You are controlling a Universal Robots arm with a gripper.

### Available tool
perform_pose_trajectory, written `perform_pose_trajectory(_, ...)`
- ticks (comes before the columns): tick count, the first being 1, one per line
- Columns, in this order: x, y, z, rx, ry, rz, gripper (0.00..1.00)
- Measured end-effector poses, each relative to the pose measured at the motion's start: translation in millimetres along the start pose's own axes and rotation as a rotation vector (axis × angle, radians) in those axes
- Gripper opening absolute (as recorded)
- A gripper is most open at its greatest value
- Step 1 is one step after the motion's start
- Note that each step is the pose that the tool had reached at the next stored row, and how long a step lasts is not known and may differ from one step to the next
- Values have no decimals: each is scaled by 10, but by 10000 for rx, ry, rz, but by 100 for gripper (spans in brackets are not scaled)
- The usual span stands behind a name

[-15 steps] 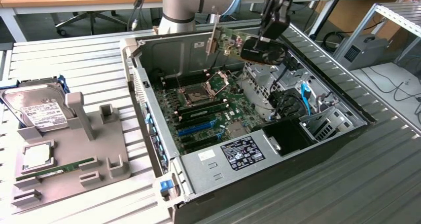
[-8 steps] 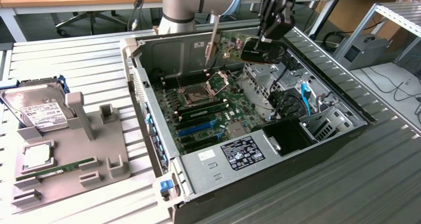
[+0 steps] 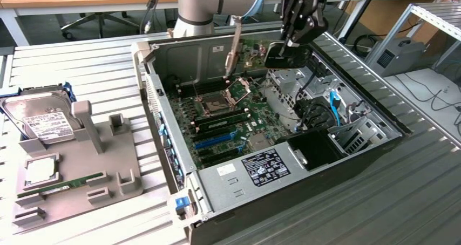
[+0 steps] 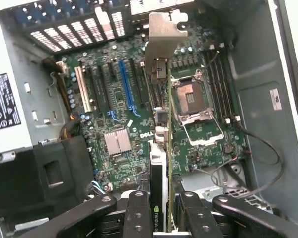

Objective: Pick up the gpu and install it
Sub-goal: 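Insert the gpu into the slot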

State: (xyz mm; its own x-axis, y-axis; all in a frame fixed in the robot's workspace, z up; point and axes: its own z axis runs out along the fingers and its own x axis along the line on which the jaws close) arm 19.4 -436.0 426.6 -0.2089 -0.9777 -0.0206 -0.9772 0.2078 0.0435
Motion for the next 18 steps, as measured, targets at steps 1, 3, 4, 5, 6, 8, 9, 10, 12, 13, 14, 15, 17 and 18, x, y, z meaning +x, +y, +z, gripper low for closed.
perform_pose_trajectory(1,0,0,1,-7,14,-332,27)
perform_pose_trajectory(3,-1,0,1,-16,35,-787,27)
perform_pose_trajectory(4,-1,0,1,-19,42,-940,27)
perform_pose_trajectory(5,-1,0,1,-22,46,-1056,27)
perform_pose_trajectory(6,-1,0,1,-23,48,-1098,27)
perform_pose_trajectory(8,-1,0,1,-23,49,-1114,27)
perform_pose_trajectory(9,-1,0,1,-23,49,-1125,27)
perform_pose_trajectory(10,0,4,2,9,47,-1172,27)
perform_pose_trajectory(12,2,14,4,63,40,-1210,27)
perform_pose_trajectory(13,3,20,8,91,34,-1228,27)
perform_pose_trajectory(14,5,27,11,108,31,-1243,27)
perform_pose_trajectory(15,7,35,15,116,32,-1254,27)
perform_pose_trajectory(17,10,50,23,121,33,-1274,27)
perform_pose_trajectory(18,12,58,27,122,34,-1283,27)
